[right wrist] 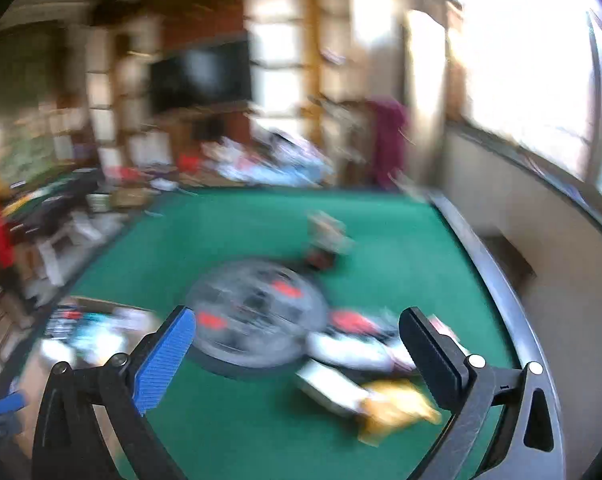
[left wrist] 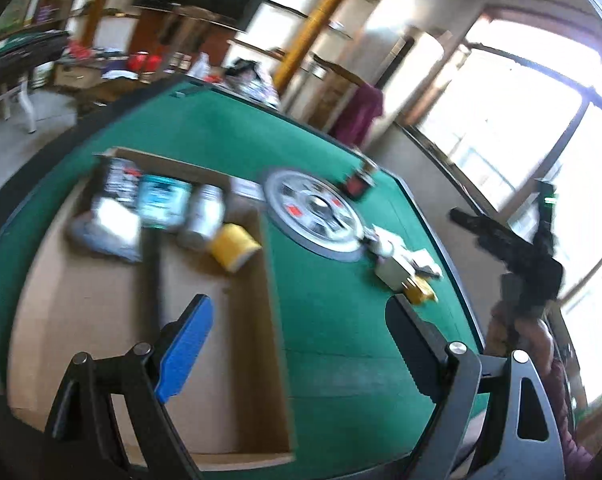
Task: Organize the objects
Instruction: 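Move both grippers back over the remaining pile toward the white charger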
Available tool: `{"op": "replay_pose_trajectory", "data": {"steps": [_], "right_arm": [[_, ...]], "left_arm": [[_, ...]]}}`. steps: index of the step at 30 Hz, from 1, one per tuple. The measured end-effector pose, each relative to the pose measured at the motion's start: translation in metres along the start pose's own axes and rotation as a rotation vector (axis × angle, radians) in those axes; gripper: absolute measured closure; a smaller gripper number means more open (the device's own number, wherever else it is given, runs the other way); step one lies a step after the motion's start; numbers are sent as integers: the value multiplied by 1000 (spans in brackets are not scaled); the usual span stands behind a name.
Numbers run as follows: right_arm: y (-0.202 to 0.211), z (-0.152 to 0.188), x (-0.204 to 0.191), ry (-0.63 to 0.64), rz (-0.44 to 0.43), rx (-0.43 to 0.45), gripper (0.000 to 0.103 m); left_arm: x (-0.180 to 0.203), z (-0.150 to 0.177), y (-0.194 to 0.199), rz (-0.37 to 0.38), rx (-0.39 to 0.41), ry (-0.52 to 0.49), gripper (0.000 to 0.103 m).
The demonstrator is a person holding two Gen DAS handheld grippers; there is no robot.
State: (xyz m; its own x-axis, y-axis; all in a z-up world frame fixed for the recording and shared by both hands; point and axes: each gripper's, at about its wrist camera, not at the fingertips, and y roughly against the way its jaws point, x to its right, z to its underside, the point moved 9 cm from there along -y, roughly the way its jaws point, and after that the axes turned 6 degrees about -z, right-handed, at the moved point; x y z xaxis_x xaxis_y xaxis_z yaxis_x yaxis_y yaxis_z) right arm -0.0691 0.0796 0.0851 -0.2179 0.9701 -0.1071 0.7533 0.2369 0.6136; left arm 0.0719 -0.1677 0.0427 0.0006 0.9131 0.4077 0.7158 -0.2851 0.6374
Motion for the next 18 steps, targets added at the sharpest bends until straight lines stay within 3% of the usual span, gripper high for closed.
{"op": "replay_pose_trajectory", "data": {"steps": [3,5,10,15,17,18], "right_arm": [[-25,21,51,-160,-58,-99,0],[-36,32,59,-161,-86,-141,0],[-67,42,28,-139,-267,-228,0],[-112,65,5,-142,-324,-300,0],[-118,75,-11,-146,-436,-344,0],[-110,79,-25,-143,-539,-357,0]], "left_arm": [[24,7,-14,5,-36,-39,16],[33,12,-22,1,-60,-48,16],[39,22,-36,-13,-105,-25,16],[34,26,-40,-54,-117,-13,16],[31,27,-41,-65,-120,-11,16],[31,27,-42,-69,-120,-10,16]]}}
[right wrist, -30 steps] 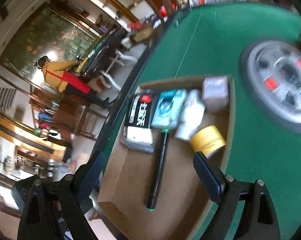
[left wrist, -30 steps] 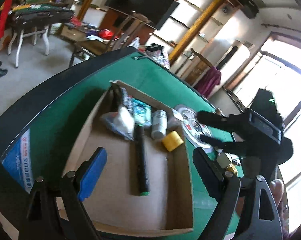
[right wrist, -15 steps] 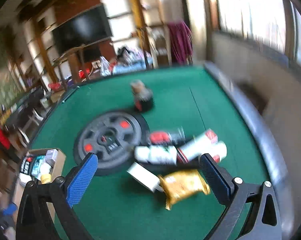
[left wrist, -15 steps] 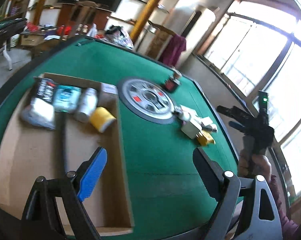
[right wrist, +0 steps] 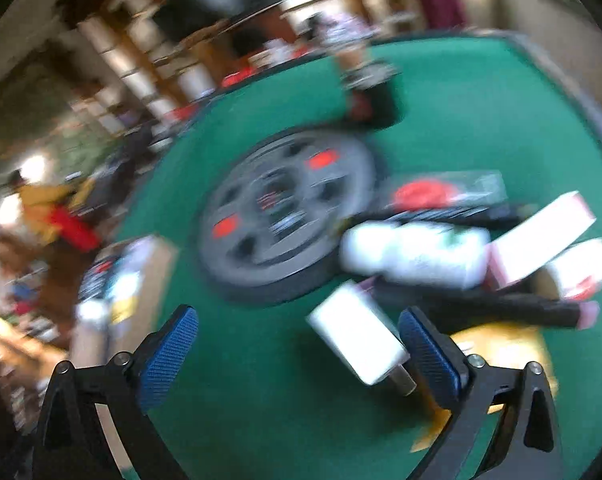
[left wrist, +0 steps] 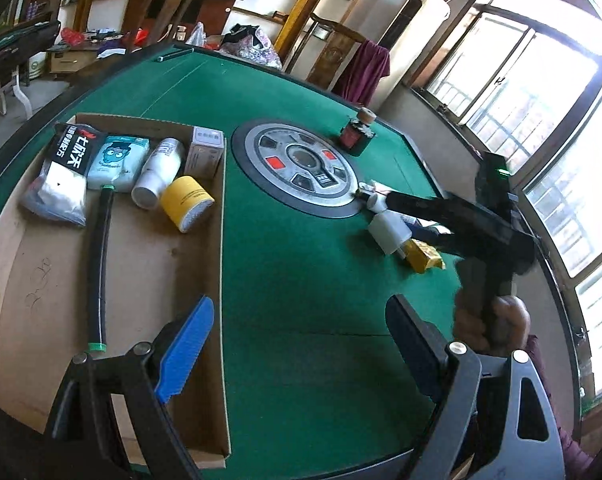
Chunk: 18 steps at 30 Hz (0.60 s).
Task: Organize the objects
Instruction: 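Move both grippers back over the remaining pile toward the white charger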
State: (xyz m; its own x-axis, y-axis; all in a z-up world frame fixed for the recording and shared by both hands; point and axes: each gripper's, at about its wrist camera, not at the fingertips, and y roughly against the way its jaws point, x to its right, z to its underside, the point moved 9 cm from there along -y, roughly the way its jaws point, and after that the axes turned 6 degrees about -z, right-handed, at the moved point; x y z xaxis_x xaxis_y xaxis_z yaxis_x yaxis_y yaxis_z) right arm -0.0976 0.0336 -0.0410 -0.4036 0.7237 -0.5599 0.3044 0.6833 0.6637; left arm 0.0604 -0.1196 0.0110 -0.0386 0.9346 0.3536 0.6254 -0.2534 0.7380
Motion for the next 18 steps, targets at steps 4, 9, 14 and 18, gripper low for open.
{"op": "replay_pose_trajectory", "data": {"steps": [4,9,14,18], "right_arm": [[13,18,-37,6,-311,-36,0],[40,10,-10,20,-178,113,0],[64,-1,44,-105,-76,217,1],[99,-13,71,-177,-42,326,0]], "left_arm": [[5,2,-14,-1,-34,0,16],[30,1,-41,-59,-50,-75,16],[72,-15,-78,-115,-38,-182,16],[102,-22,-122,-163,-64,-259,16]]}}
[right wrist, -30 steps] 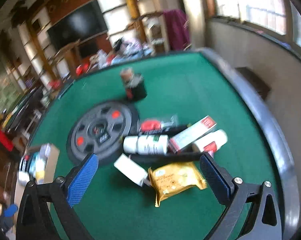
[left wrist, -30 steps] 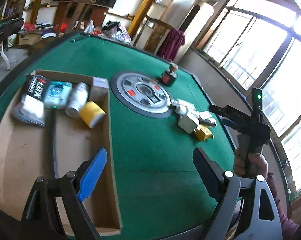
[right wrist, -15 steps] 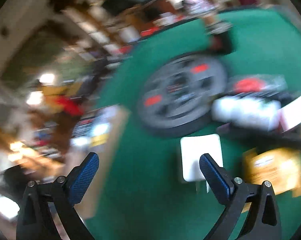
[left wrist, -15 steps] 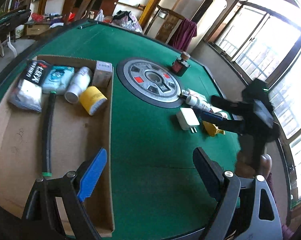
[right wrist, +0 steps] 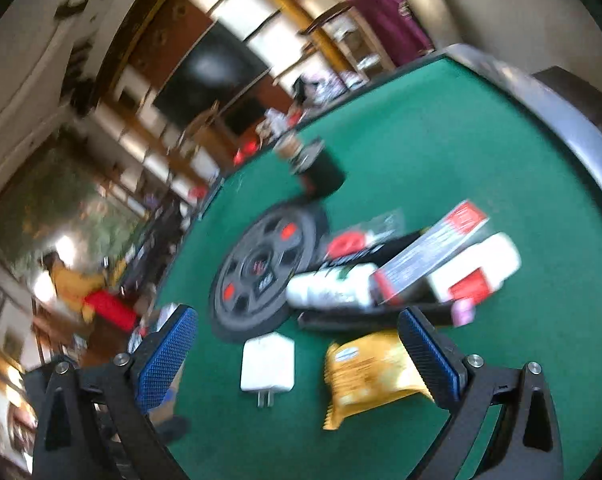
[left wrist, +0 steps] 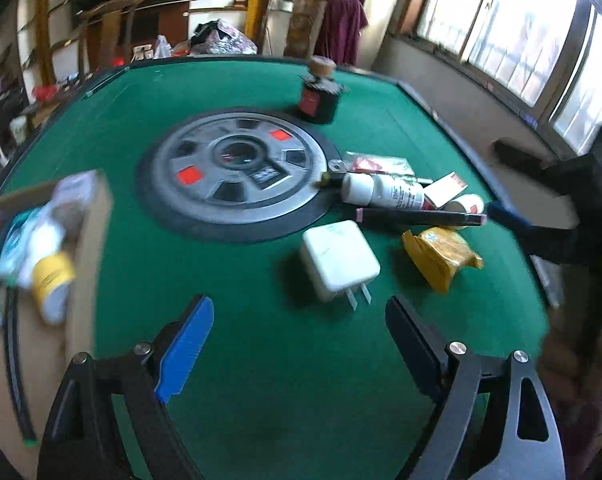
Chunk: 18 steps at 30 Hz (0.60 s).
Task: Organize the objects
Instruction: 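Move both grippers back over the remaining pile toward the white charger, then grasp the white charger with the left gripper while the right grasps the yellow crackers bag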
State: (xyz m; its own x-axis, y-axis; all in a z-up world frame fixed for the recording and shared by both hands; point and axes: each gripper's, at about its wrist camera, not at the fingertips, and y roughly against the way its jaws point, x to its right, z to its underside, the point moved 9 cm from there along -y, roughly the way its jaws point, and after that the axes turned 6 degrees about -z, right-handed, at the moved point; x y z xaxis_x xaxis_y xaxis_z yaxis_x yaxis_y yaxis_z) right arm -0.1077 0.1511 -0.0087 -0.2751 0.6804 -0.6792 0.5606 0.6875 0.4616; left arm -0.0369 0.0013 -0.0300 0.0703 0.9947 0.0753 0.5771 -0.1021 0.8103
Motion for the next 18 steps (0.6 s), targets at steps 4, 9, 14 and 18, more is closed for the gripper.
{"op": "replay_pose_trajectory", "data": {"steps": [4,9,14,18], "right_arm": [[17,-12,15,-50,12,51,0],[19,-15,22,-101,-5,55,0],[20,-15,20,-99,-13,50,0],[17,-12,22,-98,2,43,0]], "left_arm": [[17,-11,-34,-76,-7,-81,16],[26,-23,-51,-97,6,-106,16],[36,-21,-60,-77,9,-147,45],[31,-19,-53,-12,-7,-99,45]]}}
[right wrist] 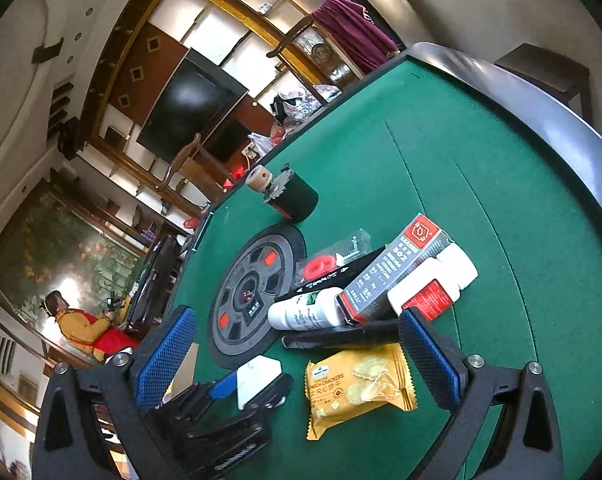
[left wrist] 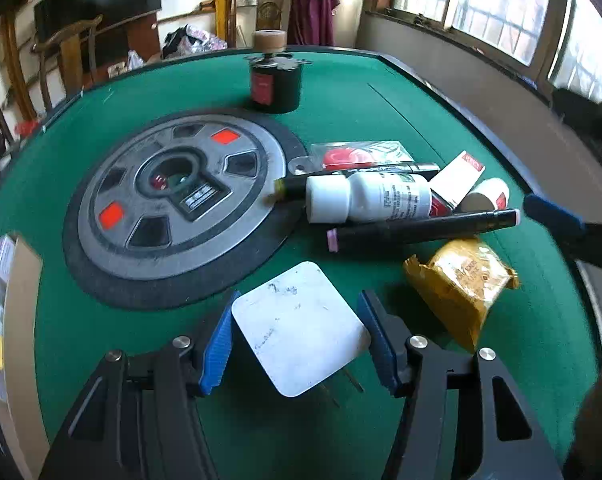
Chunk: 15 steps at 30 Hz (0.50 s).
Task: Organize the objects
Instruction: 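Grasp the white charger with the left gripper while the right grasps the yellow crackers bag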
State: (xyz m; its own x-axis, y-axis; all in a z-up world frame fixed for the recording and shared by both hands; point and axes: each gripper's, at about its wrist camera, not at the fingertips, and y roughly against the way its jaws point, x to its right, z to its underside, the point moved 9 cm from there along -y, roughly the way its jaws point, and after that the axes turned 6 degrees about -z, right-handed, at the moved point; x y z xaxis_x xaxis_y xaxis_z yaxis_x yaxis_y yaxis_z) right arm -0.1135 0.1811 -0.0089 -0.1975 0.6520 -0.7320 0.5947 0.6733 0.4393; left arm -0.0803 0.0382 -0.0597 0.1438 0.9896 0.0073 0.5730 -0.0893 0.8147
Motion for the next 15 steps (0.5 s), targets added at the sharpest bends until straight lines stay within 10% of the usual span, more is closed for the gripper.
{"op": "replay_pose_trajectory", "data": {"steps": [15], "right_arm": [[-17,18,14,133,222,-44,0]], "left_arm": [[-55,40,127,114,165,127,44]]}}
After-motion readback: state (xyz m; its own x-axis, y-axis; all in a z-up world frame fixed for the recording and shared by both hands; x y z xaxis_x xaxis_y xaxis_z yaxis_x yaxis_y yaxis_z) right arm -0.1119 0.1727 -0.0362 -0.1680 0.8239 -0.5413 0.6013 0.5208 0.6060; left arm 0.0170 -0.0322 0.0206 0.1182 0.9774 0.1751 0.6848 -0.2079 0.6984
